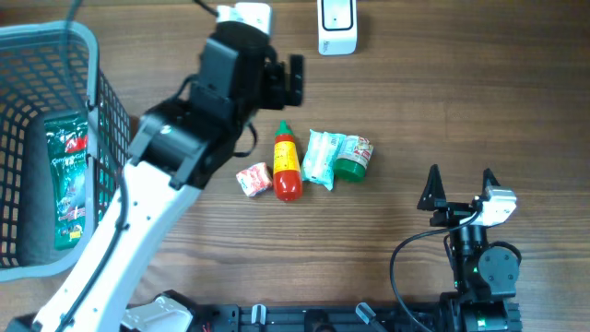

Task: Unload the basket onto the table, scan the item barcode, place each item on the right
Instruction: 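Carry the chili sauce bottle with the left gripper and stand it on the table, then reach the left gripper into the basket and grasp the green 3M glove pack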

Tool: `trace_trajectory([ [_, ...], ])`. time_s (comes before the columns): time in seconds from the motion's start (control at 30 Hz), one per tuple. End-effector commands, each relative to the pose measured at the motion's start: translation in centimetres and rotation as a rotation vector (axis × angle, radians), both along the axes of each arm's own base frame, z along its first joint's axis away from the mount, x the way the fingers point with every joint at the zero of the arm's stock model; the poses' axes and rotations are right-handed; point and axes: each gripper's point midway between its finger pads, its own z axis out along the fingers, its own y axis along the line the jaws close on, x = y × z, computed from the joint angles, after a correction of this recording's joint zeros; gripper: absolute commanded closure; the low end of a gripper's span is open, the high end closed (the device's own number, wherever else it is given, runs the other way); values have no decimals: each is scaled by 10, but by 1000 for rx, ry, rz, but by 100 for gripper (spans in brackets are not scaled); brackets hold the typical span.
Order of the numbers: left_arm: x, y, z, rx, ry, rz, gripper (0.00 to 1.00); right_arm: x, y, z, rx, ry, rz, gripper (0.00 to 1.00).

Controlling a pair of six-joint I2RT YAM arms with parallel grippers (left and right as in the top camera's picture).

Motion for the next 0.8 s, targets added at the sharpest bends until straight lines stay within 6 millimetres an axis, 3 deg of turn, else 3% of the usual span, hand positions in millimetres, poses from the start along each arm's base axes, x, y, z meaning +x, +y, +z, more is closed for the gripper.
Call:
trace_trajectory([
  [0.0, -13, 120, 58, 10, -175, 391, 0, 0, 3, 1, -12, -4, 16, 0],
  [0.07, -33, 186, 67, -35, -189, 591, 0, 0, 3, 1, -13, -4, 16, 0],
  [0.17, -60, 257, 53, -67, -120, 776, 0, 0, 3, 1, -13, -4, 16, 0],
  [0.23, -67, 286, 41, -119, -72, 824, 0, 0, 3, 1, -12, -4, 16, 0],
  [0.37, -72, 328, 1, -301, 73, 819, 0, 0, 3, 1, -12, -4, 16, 0],
  [0.47, -81, 359, -50, -354, 254, 921, 0, 0, 3, 1, -12, -4, 16, 0],
  [0.6, -74, 377, -127, -351, 523, 936, 0, 0, 3, 1, -12, -4, 16, 0],
  [0.67, -72, 385, -152, -342, 602, 957, 0, 0, 3, 1, -12, -4, 16, 0],
  [0.77, -66, 391, -205, -326, 758, 917, 0, 0, 3, 1, -12, -4, 16, 0],
])
